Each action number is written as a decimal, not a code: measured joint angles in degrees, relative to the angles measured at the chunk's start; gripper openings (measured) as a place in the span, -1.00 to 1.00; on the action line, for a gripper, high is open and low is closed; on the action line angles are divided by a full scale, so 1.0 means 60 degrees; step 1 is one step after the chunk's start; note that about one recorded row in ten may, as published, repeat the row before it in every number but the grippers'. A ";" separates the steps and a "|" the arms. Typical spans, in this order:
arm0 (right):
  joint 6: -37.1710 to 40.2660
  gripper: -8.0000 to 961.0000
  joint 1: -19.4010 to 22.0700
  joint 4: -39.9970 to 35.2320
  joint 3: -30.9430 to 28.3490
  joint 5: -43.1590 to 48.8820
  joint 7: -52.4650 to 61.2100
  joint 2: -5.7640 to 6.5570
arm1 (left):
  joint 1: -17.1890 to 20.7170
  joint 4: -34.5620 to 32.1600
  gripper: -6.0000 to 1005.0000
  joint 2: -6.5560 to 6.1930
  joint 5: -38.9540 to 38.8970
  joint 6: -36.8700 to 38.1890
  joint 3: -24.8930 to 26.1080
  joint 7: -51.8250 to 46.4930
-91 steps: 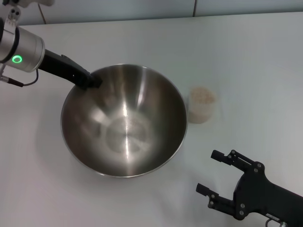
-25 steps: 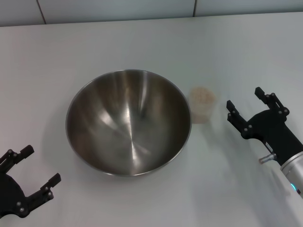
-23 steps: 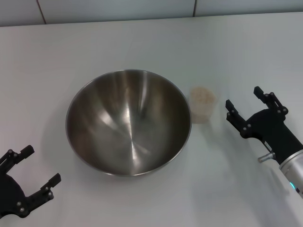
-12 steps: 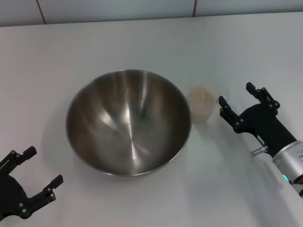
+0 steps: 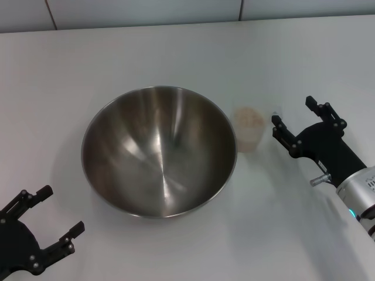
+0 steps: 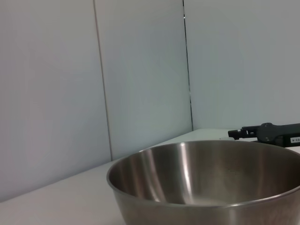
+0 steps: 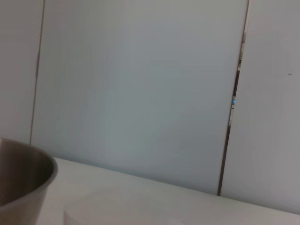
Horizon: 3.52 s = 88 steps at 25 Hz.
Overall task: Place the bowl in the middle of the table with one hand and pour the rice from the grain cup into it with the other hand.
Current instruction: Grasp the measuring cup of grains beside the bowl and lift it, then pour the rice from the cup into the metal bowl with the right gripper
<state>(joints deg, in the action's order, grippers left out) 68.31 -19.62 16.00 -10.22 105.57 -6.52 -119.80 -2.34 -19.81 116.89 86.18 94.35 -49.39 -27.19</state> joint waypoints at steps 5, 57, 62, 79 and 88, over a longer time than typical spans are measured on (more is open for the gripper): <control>-0.0186 0.52 -0.0095 -0.0001 -0.0167 0.0000 0.0000 0.0000 | -0.0046 0.0116 0.71 -0.0021 0.0017 -0.0042 0.0000 0.0004; 0.2882 -0.94 -0.0548 0.1854 0.0208 0.0630 -0.5211 0.0009 | -0.0154 0.0178 0.71 -0.0074 0.0243 -0.0124 -0.0110 -0.0111; 0.2511 -0.94 -0.0789 0.2691 0.0659 0.0891 -0.9795 -0.0005 | -0.0152 0.0182 0.71 -0.0074 0.0251 -0.0124 -0.0118 -0.0112; 0.1401 -0.94 -0.0867 0.3271 0.0765 0.2492 -2.1213 -0.0015 | -0.0212 0.0183 0.71 -0.0074 0.0271 -0.0124 -0.0131 -0.0113; 0.0883 -0.94 -0.0824 0.3407 0.0776 0.3101 -2.4038 -0.0015 | -0.0243 0.0182 0.71 -0.0072 0.0272 -0.0104 -0.0132 -0.0113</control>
<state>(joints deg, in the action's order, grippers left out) 73.61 -24.56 36.44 -5.56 124.18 -150.75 -119.89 -3.80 -18.72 116.46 87.81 93.72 -50.19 -27.87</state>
